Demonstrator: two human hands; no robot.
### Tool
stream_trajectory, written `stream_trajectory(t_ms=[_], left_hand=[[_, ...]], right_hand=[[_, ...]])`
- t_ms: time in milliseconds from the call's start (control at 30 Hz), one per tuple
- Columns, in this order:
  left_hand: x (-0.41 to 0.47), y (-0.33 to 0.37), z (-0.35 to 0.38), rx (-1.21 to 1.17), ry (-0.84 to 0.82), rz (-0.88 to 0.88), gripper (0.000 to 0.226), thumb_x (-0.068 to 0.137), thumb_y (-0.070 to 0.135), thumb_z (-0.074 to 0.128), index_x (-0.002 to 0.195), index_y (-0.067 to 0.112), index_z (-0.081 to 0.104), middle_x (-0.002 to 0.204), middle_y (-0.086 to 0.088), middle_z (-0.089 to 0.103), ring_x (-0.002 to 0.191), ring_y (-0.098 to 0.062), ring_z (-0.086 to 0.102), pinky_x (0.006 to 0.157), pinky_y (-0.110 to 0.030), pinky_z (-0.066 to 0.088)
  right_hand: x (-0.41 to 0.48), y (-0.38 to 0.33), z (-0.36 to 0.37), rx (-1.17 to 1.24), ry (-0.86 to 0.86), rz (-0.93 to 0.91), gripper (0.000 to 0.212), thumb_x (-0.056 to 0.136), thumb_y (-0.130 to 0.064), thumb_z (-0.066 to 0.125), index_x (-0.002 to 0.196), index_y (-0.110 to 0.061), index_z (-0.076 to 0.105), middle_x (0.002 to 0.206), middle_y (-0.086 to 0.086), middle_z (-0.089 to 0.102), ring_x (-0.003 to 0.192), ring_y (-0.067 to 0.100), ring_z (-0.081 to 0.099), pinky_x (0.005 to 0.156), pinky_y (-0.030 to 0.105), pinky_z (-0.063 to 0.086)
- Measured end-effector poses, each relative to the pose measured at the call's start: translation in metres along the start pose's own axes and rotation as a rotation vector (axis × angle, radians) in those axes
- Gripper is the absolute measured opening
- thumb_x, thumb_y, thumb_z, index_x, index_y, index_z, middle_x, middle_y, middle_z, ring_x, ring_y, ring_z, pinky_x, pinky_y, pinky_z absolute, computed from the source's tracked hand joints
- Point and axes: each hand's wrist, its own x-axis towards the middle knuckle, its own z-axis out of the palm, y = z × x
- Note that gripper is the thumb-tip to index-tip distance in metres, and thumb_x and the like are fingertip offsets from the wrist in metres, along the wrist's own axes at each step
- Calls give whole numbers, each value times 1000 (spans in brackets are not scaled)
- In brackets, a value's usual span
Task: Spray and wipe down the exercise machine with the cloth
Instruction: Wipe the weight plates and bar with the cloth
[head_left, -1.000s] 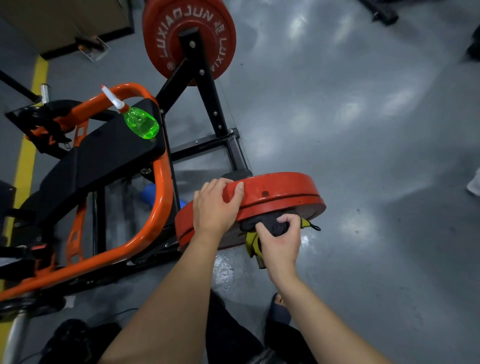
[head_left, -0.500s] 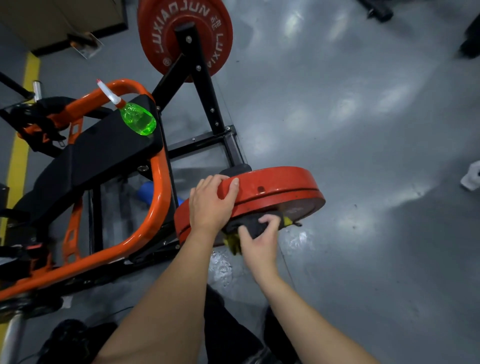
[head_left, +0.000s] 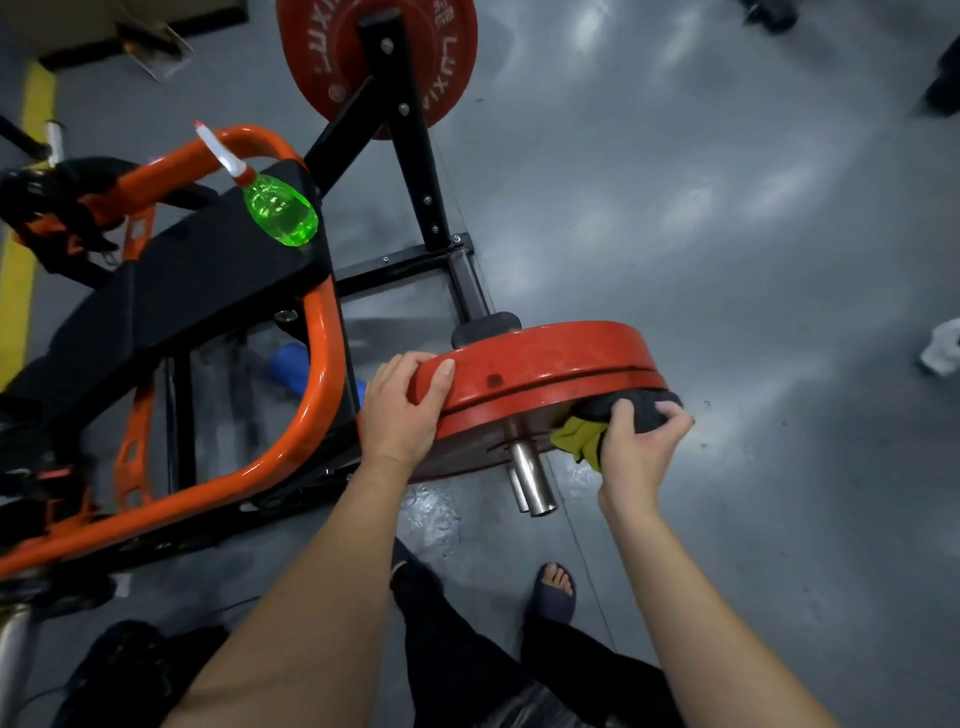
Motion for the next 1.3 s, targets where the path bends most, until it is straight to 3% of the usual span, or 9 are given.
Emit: stream_trajectory(t_ms=[267,333,467,533,667,867,967,1100,1300], left_hand=[[-13,-65,-18,-4,-72,-50,53,102,64,26,105,23,59,100,3,61,100,-21,57,95,-50,45],[-22,-70,-25,44,-93,-96,50,102,61,25,109,25,59,104,3,62,106,-24,58,98,-50,44],[-19,-50,-34,111,-29,-12,59,100,62,36,132,20,62,131,0,64,127,-21,54,111,-46,40],[-8,-21,-32,63,-23,36,61,98,62,40,137,19,59,137,1,61,131,-17,50,114,-40,38],[12,42,-7,43,-51,157,54,98,58,46,138,23,59,139,4,60,133,-15,49,114,-38,36],[7,81,39,503,-58,22,54,99,67,31,121,29,62,123,3,62,121,-23,51,101,-43,34],[8,81,37,499,-51,18,52,99,67,34,118,28,62,120,3,63,119,-24,51,99,-44,34],[9,81,36,476,-60,25,54,98,70,34,119,29,62,119,5,62,118,-21,52,100,-42,35],[8,73,31,431,-46,8,54,97,71,36,118,30,63,118,8,63,118,-19,53,103,-41,35]], right_hand=[[-87,25,37,-266,-562,-66,41,77,-20,74,94,-30,39,93,-5,50,83,11,51,77,26,42],[-94,23,38,-231,-529,-52,37,71,-32,69,95,-31,41,94,-4,52,83,12,52,79,29,44],[-61,-7,27,-34,-52,-92,37,81,-28,65,107,-19,40,97,-6,49,85,17,51,79,28,39],[-32,-18,19,-2,69,-82,34,89,-21,65,109,-19,38,99,-6,50,82,13,53,78,30,40],[-41,-10,20,-41,-17,-68,37,85,-18,68,108,-20,39,110,7,54,90,23,55,84,39,48],[-75,19,24,-153,-416,-216,40,74,-18,69,97,-30,39,106,5,53,99,25,54,87,36,46],[-55,10,12,-103,-290,-191,44,82,-6,69,105,-29,40,109,5,56,98,21,59,84,31,48],[-11,-5,-1,13,-81,-111,54,74,-19,62,120,-32,38,127,13,52,108,22,60,96,37,52],[-28,11,1,12,-196,-38,63,82,-9,75,129,-22,35,128,10,58,104,9,64,90,19,47]])
